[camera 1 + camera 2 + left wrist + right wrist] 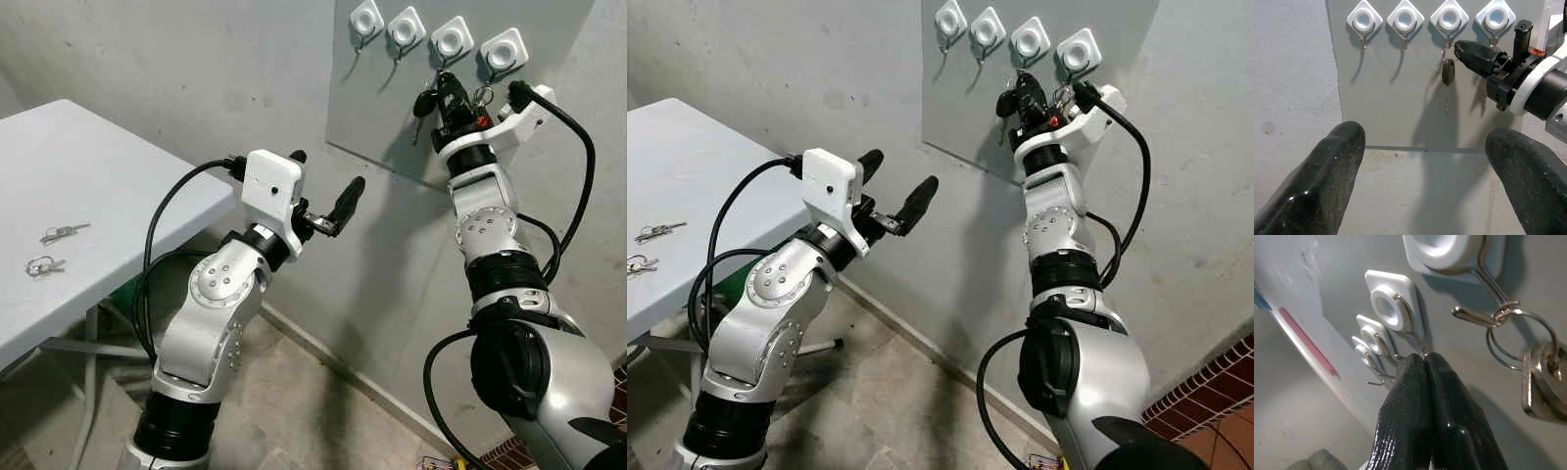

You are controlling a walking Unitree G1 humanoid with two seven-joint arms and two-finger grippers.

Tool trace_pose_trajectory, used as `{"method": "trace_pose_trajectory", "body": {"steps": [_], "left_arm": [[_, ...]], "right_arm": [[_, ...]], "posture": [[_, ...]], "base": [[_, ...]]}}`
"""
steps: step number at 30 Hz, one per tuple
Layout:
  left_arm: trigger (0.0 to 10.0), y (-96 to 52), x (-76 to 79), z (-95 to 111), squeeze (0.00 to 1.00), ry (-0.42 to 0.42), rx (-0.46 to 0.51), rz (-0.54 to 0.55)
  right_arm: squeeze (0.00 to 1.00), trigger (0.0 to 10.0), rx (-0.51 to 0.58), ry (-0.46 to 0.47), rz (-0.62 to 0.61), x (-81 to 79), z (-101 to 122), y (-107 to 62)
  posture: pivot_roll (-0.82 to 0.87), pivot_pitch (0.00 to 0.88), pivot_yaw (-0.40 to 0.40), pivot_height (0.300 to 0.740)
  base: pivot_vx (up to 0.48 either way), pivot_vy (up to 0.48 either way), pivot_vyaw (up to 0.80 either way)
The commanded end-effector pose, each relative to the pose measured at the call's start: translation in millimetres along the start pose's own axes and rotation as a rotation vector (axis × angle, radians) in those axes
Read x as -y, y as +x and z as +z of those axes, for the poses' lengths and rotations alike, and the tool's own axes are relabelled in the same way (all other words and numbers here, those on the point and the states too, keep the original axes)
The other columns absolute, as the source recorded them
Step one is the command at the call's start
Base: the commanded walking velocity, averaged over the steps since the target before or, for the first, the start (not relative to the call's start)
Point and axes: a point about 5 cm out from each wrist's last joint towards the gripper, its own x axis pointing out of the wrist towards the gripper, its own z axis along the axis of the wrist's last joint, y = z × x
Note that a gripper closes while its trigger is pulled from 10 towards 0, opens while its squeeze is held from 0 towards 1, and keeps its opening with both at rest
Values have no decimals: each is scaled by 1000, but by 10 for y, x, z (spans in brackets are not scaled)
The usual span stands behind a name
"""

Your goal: Hang keys on a hook

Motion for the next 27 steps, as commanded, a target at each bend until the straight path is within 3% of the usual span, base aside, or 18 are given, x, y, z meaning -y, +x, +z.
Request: {"method": "trace_pose_trajectory", "body": {"steps": [1,3,4,19,23,27], "left_arm": [[10000,-14,-12,29,0,3,6,13],[10000,-15,-13,27,0,4,5,14],[10000,-18,-15,24,0,3,4,16],[10000,-35,-32,-22,0,15,-7,36],[10000,-68,-83,-113,0,32,-30,81],[10000,-135,-155,-354,0,55,-101,138]], "right_arm": [[0,10000,5,-1,1,-38,29,41],[0,10000,4,0,1,-31,23,33],[1000,10000,3,10,8,-15,7,10],[1000,10000,-36,-105,53,67,-163,-187],[1000,10000,-74,-158,24,177,-247,-315],[1000,10000,-132,-207,-47,390,-410,-576]], "posture": [[68,0,2,740],[68,0,2,740],[69,0,3,740],[74,0,-2,740],[74,0,-3,740],[70,0,-3,740]], "base": [[0,0,0],[0,0,0],[0,0,0],[0,0,0],[0,0,0],[0,0,0]]}}
